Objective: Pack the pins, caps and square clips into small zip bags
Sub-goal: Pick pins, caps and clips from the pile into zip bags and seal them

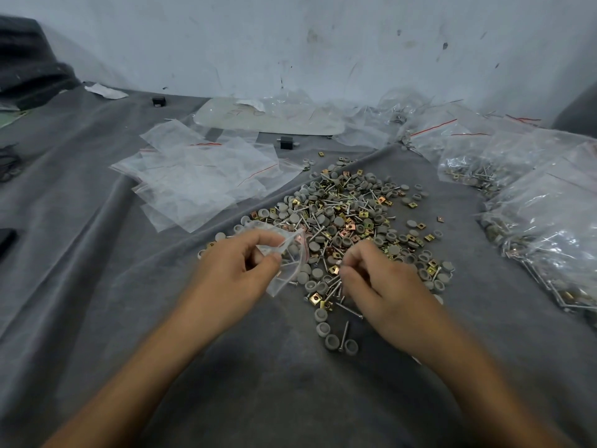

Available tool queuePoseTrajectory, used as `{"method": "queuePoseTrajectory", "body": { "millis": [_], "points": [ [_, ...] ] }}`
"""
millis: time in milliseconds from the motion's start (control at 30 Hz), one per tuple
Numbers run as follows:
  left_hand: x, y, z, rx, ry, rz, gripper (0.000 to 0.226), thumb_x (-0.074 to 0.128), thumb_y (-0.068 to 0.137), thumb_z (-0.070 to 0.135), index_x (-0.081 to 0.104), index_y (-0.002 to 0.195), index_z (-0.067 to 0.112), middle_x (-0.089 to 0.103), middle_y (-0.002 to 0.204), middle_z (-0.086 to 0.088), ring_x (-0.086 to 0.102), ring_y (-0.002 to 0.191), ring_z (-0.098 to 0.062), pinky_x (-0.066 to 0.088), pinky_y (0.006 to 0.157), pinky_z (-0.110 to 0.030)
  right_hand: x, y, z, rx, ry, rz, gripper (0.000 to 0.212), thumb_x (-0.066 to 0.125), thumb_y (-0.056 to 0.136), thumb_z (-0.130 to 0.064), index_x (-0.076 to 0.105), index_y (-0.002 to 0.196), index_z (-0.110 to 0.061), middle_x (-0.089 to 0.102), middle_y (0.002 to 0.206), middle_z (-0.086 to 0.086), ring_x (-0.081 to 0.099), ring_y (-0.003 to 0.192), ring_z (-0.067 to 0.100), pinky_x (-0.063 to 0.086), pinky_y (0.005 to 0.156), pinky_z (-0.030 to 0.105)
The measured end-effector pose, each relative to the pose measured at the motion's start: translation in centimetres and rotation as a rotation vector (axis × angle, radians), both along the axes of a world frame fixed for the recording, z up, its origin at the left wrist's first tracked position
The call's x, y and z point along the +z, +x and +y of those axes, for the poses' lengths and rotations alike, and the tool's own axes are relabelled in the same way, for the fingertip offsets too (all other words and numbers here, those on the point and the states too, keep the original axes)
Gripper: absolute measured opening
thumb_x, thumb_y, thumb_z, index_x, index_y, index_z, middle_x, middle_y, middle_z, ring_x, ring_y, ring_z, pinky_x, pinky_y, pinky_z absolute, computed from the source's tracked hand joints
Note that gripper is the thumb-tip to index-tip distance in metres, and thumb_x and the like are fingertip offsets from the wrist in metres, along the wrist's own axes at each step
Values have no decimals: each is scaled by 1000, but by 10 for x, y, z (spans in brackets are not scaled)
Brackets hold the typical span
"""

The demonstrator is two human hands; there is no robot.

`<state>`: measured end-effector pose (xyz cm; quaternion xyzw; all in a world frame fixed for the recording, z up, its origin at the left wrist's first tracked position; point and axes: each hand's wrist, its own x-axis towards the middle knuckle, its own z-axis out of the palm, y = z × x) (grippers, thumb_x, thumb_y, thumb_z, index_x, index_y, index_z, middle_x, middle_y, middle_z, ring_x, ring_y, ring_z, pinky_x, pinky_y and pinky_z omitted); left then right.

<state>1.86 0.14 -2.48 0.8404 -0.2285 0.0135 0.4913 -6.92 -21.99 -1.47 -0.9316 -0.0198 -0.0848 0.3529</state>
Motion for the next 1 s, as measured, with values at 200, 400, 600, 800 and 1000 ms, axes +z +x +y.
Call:
{"method": "queuePoseTrajectory", "body": {
  "millis": [200,400,600,800,1000],
  "points": [
    [0,-3,-3,-28,16,-7,14,66,97,28,71,107,35,60,60,8,55,56,-4,48,59,-34,1,3,23,21,415,-84,12,63,98,-19,69,95,-29,65,74,-9,57,64,5,47,57,20],
    [-2,-4,-4,-82,-27,38,16,66,97,24,70,108,35,57,56,8,55,57,-7,47,59,-33,-2,9,36,45,598,2,29,58,100,-11,69,113,-33,75,100,-8,69,80,7,52,67,19],
    [0,-1,-1,-45,-44,20,17,66,97,24,70,104,38,58,58,8,54,58,-7,49,63,-39,3,8,17,-12,498,-64,29,59,100,-14,68,108,-40,74,100,-12,70,79,7,52,62,16],
    [1,1,1,-31,-60,19,26,66,97,25,68,98,51,57,58,9,59,60,-21,51,63,-42,4,2,-19,-12,-210,14,6,66,91,-43,67,88,-38,62,85,-21,53,91,-3,42,72,23],
    [2,1,1,-33,-96,29,24,61,88,44,63,101,65,59,59,10,64,67,-25,55,68,-49,3,0,-22,59,-396,184,17,67,86,-53,63,81,-38,56,83,-21,42,89,-6,29,75,20]
  ]
}}
